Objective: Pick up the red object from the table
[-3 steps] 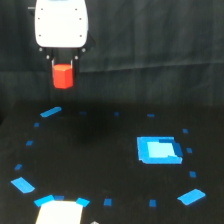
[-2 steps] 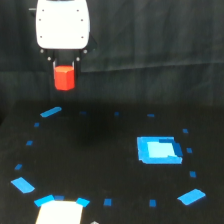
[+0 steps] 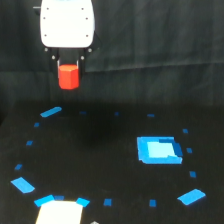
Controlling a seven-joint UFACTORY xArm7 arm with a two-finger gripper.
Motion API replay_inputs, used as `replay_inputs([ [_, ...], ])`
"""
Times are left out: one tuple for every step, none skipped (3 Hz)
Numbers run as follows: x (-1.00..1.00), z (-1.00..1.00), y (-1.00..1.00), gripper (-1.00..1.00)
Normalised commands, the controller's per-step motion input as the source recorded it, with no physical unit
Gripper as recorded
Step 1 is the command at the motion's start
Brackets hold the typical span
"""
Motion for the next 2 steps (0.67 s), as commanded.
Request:
replay_inputs([
  [0.11, 0.59, 0.14, -0.83],
  [0.08, 0.45, -0.04, -1.0],
])
